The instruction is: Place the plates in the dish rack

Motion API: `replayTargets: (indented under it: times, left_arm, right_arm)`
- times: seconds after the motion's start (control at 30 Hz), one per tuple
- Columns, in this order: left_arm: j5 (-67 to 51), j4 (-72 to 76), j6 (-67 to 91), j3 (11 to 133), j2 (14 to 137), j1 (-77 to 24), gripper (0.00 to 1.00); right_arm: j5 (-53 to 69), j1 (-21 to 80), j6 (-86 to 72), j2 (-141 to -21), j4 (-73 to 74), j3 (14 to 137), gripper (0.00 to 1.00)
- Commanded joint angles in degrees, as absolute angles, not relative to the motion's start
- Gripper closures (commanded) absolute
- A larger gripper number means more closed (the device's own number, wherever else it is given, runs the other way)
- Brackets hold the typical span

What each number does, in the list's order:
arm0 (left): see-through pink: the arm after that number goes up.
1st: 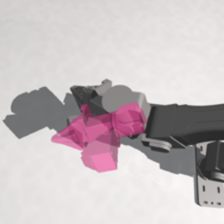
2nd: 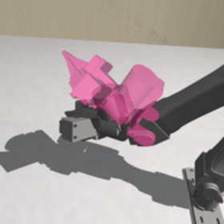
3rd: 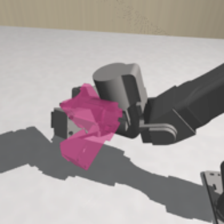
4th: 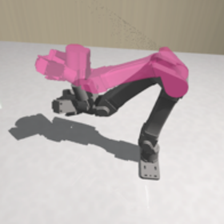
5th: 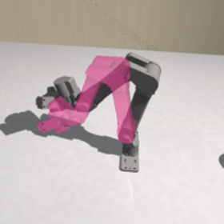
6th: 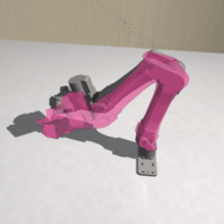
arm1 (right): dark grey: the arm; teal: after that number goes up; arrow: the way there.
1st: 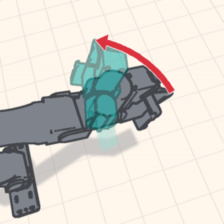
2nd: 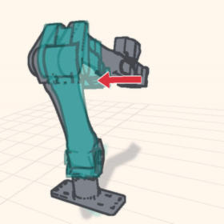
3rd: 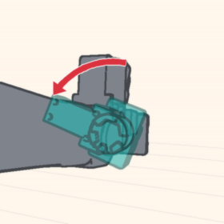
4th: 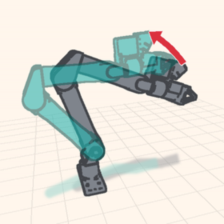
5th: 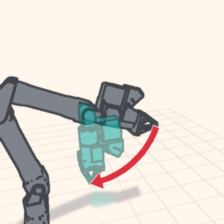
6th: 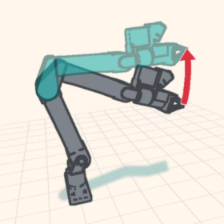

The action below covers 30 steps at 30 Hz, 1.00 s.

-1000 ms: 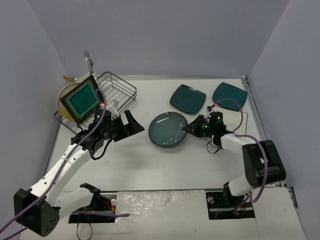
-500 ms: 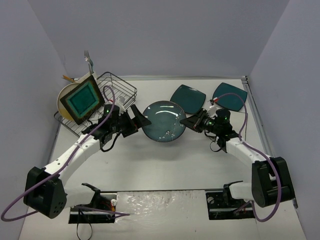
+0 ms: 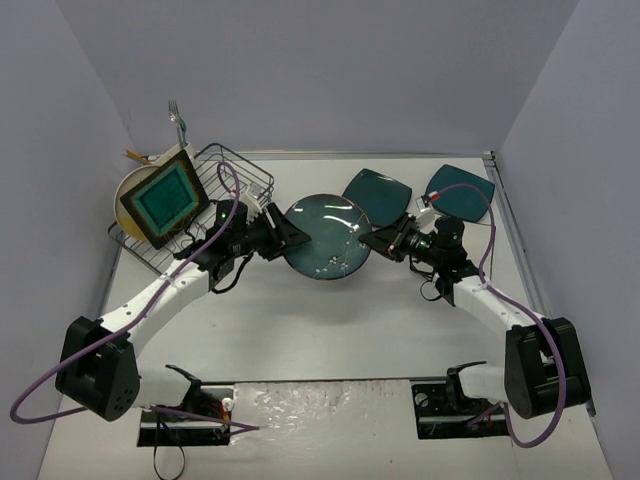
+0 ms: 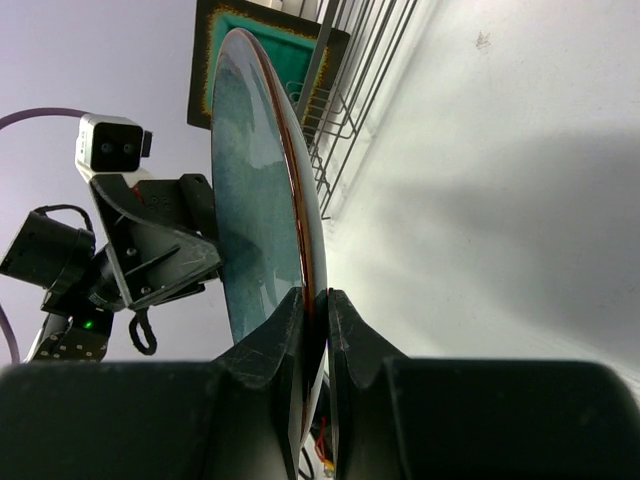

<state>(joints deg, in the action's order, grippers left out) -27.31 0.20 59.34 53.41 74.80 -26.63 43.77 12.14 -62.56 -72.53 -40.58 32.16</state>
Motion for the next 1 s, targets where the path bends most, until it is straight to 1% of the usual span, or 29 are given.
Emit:
replayTargets:
  times: [0.0, 0.13, 0.17, 0.23, 0.27, 0.4, 0.47, 0.53, 0.57, 0.73, 0.9, 0.97]
  left_arm:
    - [-29.2, 7.2, 60.7, 56.3, 74.2, -27.1, 0.72]
    - [-29.0, 6.7, 60.1, 57.0, 73.9, -27.1, 0.98]
    - [-28.9, 6.2, 59.8, 57.3, 73.8, -27.1, 1.00]
    - [-28.8, 5.6, 58.8, 57.9, 73.6, -27.1, 1.00]
    - [-28.6, 5.0, 58.1, 58.4, 73.3, -27.1, 1.00]
    - [-27.2, -2.9, 49.2, 62.7, 71.9, -27.0, 1.00]
    - [-25.8, -6.9, 43.7, 65.7, 71.4, -26.7, 1.00]
    - [-24.1, -10.8, 38.6, 68.7, 70.7, -26.5, 1.00]
    - [-22.9, -12.9, 35.7, 70.4, 70.5, -26.3, 1.00]
    - [-14.7, -25.4, 18.2, 80.4, 70.2, -25.9, 1.00]
    - [-6.4, -38.1, 1.5, 92.7, 72.3, -24.1, 1.00]
    - [-3.3, -38.7, -7.1, 94.7, 72.1, -23.1, 1.00]
  right_arm:
    - [47.7, 12.6, -66.1, -68.5, -54.0, 35.9, 1.00]
    - [47.6, 12.7, -63.6, -68.0, -50.9, 35.8, 1.00]
    - [47.4, 12.6, -62.6, -67.7, -48.7, 35.9, 1.00]
    - [46.9, 12.6, -59.0, -67.0, -45.0, 36.3, 1.00]
    - [46.4, 12.6, -56.7, -66.5, -42.1, 36.9, 0.96]
    - [41.3, 12.5, -44.0, -63.7, -26.0, 40.2, 0.52]
    - [39.5, 12.4, -41.0, -62.9, -20.4, 41.7, 0.26]
    - [37.8, 11.9, -38.4, -62.4, -16.9, 42.7, 0.13]
    - [36.8, 11.8, -37.2, -62.1, -15.4, 43.1, 0.10]
    - [33.5, 11.5, -34.3, -59.8, -10.9, 44.4, 0.02]
    - [31.6, 11.4, -31.5, -58.8, -6.6, 46.7, 0.00]
    - [31.4, 11.4, -30.8, -58.5, -6.3, 47.2, 0.00]
